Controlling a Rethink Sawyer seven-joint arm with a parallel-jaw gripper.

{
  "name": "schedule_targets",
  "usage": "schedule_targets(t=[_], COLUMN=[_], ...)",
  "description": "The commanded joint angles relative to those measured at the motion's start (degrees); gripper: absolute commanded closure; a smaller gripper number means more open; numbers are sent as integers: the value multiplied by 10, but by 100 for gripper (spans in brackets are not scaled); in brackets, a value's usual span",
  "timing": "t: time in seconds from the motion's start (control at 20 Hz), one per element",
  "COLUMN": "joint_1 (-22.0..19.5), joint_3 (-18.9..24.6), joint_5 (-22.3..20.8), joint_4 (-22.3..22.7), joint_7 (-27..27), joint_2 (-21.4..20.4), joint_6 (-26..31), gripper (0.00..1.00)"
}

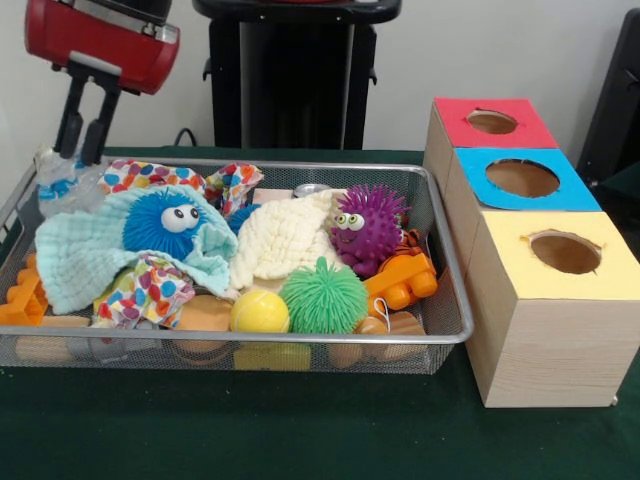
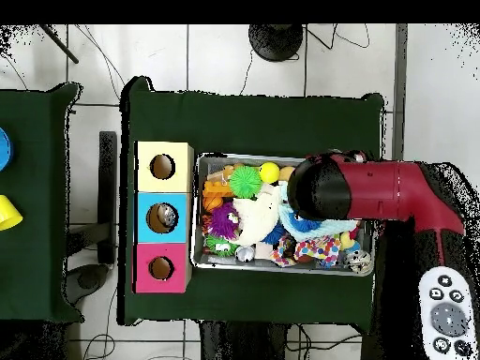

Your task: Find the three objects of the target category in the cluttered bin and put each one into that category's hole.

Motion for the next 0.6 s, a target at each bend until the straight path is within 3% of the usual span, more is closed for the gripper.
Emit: schedule_targets(t=[0.05,0.35,0.6], joint_1=[12,19,28], joint_3=[1,-11,-17], joint_5=[69,117,162], joint_4=[93,104,107], joint_7=[139,151,147], joint_2=[33,33,21], joint_6=[-12,-16,15], gripper=[100,100,100])
